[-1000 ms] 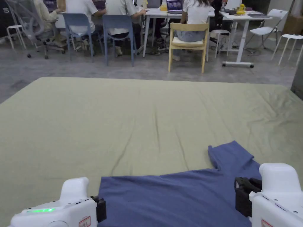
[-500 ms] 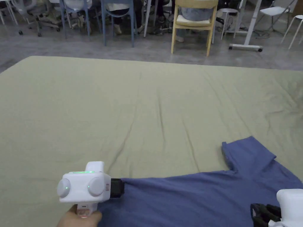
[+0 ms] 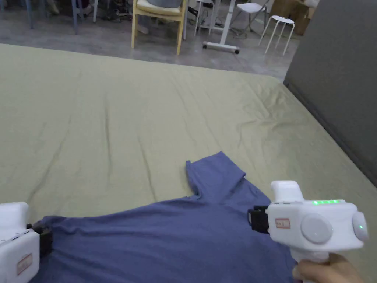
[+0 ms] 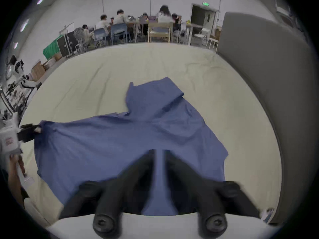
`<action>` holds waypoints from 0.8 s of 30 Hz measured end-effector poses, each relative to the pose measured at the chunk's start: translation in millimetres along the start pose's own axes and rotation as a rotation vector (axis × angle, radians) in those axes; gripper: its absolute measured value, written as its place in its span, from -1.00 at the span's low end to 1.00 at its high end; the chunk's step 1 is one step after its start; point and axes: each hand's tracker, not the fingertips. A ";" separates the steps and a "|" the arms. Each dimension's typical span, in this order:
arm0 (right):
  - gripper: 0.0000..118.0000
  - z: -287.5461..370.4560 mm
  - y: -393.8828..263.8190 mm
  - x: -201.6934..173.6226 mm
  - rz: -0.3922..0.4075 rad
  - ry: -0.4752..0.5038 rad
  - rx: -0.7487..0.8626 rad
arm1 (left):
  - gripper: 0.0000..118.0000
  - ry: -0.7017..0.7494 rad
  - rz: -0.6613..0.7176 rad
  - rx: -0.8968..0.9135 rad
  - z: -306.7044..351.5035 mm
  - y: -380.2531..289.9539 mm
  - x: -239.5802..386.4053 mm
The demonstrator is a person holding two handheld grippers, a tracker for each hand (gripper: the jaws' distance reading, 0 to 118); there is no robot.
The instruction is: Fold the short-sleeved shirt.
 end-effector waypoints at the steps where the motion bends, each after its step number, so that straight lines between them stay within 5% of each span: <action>1: 1.00 -17.1 10.2 11.1 -0.024 -0.017 -0.013 | -1.00 -0.003 0.005 0.004 4.0 3.4 -2.0; 6: 0.98 -100.2 49.5 72.3 -0.098 -0.103 -0.183 | -1.00 -0.004 0.000 0.000 30.7 11.0 5.4; 9: 0.87 -128.3 55.6 84.2 -0.045 -0.163 -0.208 | -1.00 -0.010 0.027 -0.023 28.8 8.9 -0.4; 12: 0.33 -159.1 57.3 73.4 0.019 -0.173 -0.271 | -1.00 -0.011 0.037 -0.047 22.3 7.2 -3.5; 15: 0.19 -111.7 43.4 41.6 0.000 -0.173 -0.195 | -1.00 -0.014 0.050 -0.058 18.5 4.5 -5.1; 18: -0.92 -116.7 40.6 24.9 0.097 -0.185 -0.212 | -1.00 -0.012 0.104 -0.071 18.5 1.7 -7.3; 20: -0.92 -101.2 36.0 22.7 0.105 -0.163 -0.150 | -1.00 -0.041 0.141 -0.065 18.6 -0.9 -16.7; 22: -0.93 -73.4 29.3 24.7 -0.021 -0.077 -0.059 | -1.00 -0.099 0.206 -0.042 29.2 2.7 -20.7; 24: -0.93 -26.3 38.1 30.9 -0.045 -0.087 0.104 | -1.00 -0.144 0.263 -0.017 36.5 14.8 -26.0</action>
